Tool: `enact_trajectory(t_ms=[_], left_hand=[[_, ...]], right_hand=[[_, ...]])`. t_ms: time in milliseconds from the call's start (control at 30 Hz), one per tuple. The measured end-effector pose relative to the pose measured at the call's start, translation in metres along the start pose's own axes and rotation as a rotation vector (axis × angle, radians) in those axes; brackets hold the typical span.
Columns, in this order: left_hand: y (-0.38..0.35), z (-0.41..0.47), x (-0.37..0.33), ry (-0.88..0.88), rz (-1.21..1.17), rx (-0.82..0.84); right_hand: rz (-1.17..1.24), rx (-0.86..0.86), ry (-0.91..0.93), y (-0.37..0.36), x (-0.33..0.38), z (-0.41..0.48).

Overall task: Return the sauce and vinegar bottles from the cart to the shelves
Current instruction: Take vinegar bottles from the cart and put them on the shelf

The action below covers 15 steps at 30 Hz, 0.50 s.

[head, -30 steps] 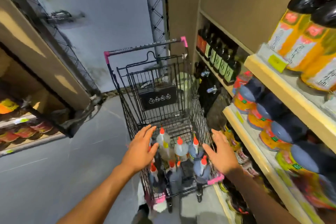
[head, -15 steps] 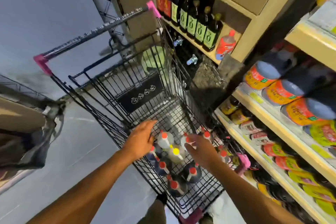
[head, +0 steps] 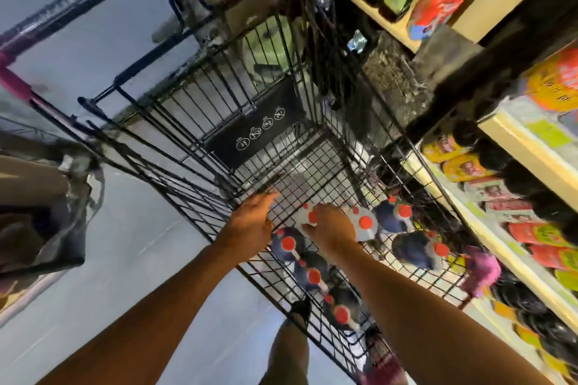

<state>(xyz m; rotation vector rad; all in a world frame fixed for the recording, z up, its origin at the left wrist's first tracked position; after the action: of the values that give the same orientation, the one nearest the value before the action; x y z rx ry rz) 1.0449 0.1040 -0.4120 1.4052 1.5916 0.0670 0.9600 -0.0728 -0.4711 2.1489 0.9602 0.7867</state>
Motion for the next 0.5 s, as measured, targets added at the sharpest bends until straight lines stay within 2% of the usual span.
enact_trajectory(t_ms=[100, 267, 400, 500], left_hand=[[0.000, 0.004, -0.001, -0.005, -0.018, -0.008], [0.003, 0.006, -0.003, -0.002, -0.045, 0.026], [0.007, 0.003, -0.007, 0.012, -0.110, 0.039], [0.019, -0.002, -0.014, 0.081, -0.273, 0.107]], right_hand=[[0.010, -0.052, -0.043, -0.006, 0.000, 0.005], [0.028, -0.086, -0.011, 0.001, 0.000, 0.012], [0.054, -0.093, 0.103, 0.030, -0.004, 0.016], [0.153, -0.132, 0.200, 0.071, -0.004, 0.008]])
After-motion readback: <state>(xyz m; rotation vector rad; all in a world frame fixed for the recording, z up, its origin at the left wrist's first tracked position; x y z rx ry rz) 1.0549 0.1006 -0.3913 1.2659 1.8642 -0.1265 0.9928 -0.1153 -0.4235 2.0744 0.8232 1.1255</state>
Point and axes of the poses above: each hand's wrist, its own z-axis towards the middle knuckle, its own y-axis out of the back of the hand, x = y × z, the point moved 1 cm from there along z, towards the middle knuckle, and after that the axes turned 11 degrees about -z, right-handed, at the moved point
